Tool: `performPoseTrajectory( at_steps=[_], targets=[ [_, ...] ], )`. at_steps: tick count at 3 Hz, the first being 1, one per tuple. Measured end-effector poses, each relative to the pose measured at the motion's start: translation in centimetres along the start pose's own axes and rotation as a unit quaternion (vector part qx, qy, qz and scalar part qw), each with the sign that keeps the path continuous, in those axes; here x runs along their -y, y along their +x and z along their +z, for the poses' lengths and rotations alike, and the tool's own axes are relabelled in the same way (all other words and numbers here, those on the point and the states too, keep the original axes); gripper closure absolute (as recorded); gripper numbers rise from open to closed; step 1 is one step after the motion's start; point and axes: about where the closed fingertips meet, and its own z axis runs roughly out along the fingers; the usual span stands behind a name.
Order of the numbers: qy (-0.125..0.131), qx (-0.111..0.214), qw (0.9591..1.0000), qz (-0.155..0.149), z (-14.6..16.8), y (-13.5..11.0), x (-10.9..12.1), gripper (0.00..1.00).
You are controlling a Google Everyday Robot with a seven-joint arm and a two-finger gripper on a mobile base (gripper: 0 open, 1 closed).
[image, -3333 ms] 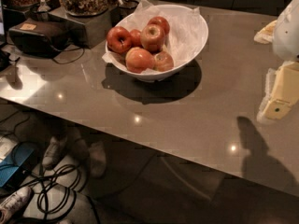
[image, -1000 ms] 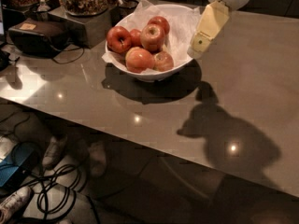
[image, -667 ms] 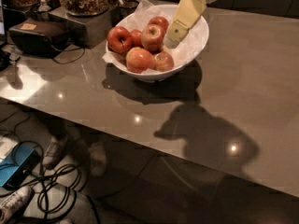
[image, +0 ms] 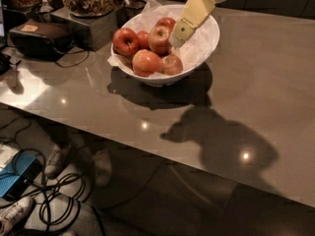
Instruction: Pick apple from white bowl
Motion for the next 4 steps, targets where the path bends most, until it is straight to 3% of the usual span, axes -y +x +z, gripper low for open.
performPoseTrajectory(
  at_steps=[1,2,4],
  targets=[
    [-0.004,0.001,0.9995,0.033,2.1,-2.8,0.9,0.0],
    [-0.003,0.005,0.9995,0.032,2.4,-3.2,1.0,0.0],
    [0.011,0.037,0.9967,0.072,3.5,-4.4,2.6,0.06]
  ],
)
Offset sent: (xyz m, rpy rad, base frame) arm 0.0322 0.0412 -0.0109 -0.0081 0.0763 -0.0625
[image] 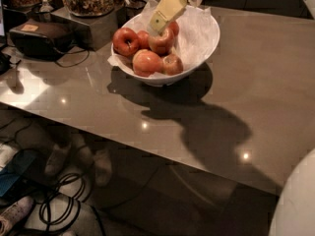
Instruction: Pick apple from white bowl
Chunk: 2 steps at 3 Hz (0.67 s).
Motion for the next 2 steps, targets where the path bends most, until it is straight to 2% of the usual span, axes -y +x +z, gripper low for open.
performPoseTrajectory(
  at_steps=[2],
  targets=[
    [0.011,-0.005,0.9998,0.014,1.6,-1.39,0.58,0.27]
  ],
)
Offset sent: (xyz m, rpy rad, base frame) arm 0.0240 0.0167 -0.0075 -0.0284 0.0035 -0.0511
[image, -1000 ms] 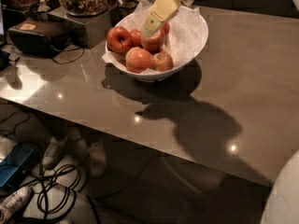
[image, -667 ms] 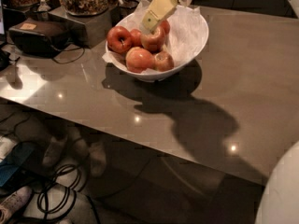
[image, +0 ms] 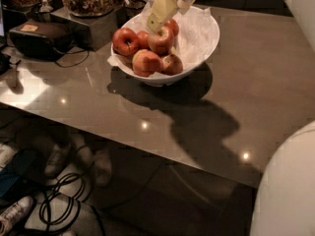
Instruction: Pick apple from white bowl
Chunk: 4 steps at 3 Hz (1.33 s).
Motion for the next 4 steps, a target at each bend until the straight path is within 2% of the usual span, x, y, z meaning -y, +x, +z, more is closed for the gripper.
performPoseTrajectory(
  at_steps=[1,2,4],
  targets=[
    [0.003,-0.009,1.0,-0.001,1.1,-0.4,0.0,0.27],
    [0.007,-0.017,0.9998,-0.002,2.0,-0.6,0.1,0.22],
    [0.015,-0.034,0.9993,0.0,3.6,-0.8,0.6,0.24]
  ],
)
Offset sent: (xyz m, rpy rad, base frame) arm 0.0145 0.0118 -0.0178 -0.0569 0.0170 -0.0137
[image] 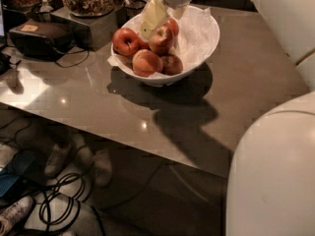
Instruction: Pick apple from white bowl
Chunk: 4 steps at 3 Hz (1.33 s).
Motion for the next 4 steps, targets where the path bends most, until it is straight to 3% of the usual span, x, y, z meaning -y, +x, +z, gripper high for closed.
performPoseTrajectory(
  at_steps=[4],
  targets=[
    [0.005,-0.025,0.9995,0.019,2.6,0.4,1.0,0.34]
  ],
)
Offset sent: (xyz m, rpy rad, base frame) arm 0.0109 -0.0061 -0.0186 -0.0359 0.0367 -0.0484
